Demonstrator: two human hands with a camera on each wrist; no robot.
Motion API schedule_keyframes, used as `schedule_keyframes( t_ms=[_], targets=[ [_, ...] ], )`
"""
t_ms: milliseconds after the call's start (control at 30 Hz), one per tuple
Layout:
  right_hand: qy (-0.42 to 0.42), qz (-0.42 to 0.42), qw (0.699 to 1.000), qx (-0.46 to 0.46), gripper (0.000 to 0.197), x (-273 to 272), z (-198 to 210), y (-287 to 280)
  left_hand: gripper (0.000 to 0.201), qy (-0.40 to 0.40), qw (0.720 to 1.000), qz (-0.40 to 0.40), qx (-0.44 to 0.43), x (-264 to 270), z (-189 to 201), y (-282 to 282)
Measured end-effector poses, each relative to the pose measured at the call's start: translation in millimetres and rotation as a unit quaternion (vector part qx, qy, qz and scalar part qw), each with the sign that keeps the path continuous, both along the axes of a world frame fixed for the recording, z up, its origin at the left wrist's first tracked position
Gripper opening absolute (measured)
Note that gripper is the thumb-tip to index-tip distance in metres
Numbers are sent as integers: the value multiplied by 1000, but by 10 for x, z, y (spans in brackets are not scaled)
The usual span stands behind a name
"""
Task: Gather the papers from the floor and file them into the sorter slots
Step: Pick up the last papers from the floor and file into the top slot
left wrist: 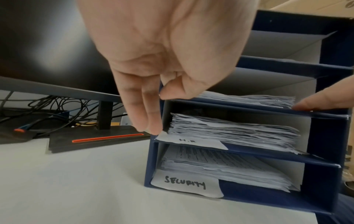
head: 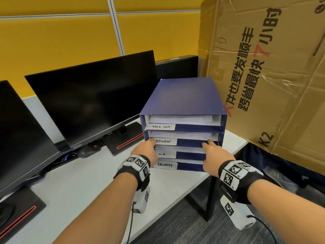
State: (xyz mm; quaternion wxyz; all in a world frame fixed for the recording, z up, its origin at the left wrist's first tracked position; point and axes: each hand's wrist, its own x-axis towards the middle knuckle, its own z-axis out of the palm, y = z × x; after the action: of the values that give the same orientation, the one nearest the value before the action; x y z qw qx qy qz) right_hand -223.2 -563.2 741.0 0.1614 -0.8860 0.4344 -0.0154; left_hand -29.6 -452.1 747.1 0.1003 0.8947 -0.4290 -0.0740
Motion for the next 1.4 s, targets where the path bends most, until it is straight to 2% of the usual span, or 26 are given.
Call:
schedule_keyframes(
  t_ms=[167, 333, 467, 600, 700, 800, 867, 1000, 1067, 1133, 1233, 1400],
  targets=[
    [14, -19, 1000, 19, 76, 52, -50, -46, 60, 25, 1000, 5, -4, -16, -26, -71],
    [12, -24, 999, 28, 78, 84, -29, -53, 71, 33, 999, -20, 6, -17, -45, -167],
    [4, -22, 1000, 15, 75, 75, -28, -49, 66, 47, 999, -25, -12, -1, -90, -182],
    [-81, -14, 995, -47, 42, -32, -30, -17, 47, 22, 994, 23, -101, 3, -120, -64],
    [-93, 14, 993, -63, 26, -98, -120, 36, 33, 7, 991, 53, -122, 18, -139, 28],
    [-88, -9, 996, -8, 31, -118, -287, 43, 29, 28, 991, 79, -101, 51, -233, 62],
    [-102, -40, 993, 49, 40, -116, -382, 52, 34, 59, 992, 77, -83, 55, -331, 72],
    [-174, -108, 965, 162, 64, -40, -550, 43, 49, 149, 985, 39, -80, 40, -485, -26],
    [-209, -131, 948, 200, 72, 20, -624, -18, 51, 232, 969, 41, -80, 27, -517, -101],
    [-242, -159, 927, 238, 70, 76, -655, -79, 41, 296, 947, 68, -104, -33, -506, -159],
    [-286, -197, 894, 284, 55, 119, -596, -120, 61, 320, 929, 102, -157, -56, -514, -249],
    [-316, -204, 868, 324, 52, 129, -563, -232, 59, 387, 895, 115, -191, 2, -522, -293]
  ],
)
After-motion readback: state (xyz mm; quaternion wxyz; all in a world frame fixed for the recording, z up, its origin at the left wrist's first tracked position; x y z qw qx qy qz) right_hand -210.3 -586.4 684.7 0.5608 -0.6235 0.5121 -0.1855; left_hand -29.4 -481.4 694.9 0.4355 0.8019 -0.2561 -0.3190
